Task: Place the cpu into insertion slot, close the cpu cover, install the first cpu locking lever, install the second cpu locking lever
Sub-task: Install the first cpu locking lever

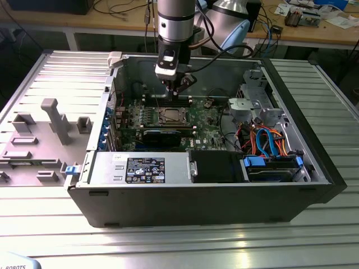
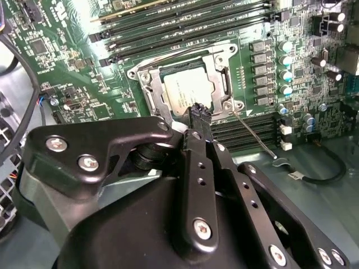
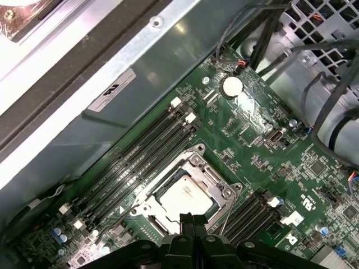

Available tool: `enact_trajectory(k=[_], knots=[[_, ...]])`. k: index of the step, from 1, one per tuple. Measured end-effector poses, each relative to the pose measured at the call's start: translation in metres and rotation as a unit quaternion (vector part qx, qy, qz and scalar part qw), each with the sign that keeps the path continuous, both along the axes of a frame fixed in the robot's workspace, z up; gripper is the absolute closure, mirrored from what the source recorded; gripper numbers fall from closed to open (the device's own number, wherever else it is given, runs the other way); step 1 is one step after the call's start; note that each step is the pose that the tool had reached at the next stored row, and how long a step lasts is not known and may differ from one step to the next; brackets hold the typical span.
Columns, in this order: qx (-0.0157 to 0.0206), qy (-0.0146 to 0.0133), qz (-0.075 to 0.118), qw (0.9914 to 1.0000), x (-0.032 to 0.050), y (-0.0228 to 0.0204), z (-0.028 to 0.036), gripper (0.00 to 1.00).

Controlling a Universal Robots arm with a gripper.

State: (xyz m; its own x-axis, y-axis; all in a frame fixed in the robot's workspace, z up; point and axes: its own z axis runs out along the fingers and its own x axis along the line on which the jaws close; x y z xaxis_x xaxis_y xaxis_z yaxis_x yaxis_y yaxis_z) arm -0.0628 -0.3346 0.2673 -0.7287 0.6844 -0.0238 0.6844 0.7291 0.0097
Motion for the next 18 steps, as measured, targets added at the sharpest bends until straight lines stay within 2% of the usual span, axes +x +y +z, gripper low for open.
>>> enact_trajectory(k=[9, 14, 18], knots=[[0.0, 0.0, 0.003, 1.0, 0.0, 0.0, 0.0, 0.89], [0.0, 0.0, 0.029, 0.99958, 0.0, 0.0, 0.0, 0.89], [0.0, 0.0, 0.049, 0.9988, 0.0, 0.0, 0.0, 0.89]])
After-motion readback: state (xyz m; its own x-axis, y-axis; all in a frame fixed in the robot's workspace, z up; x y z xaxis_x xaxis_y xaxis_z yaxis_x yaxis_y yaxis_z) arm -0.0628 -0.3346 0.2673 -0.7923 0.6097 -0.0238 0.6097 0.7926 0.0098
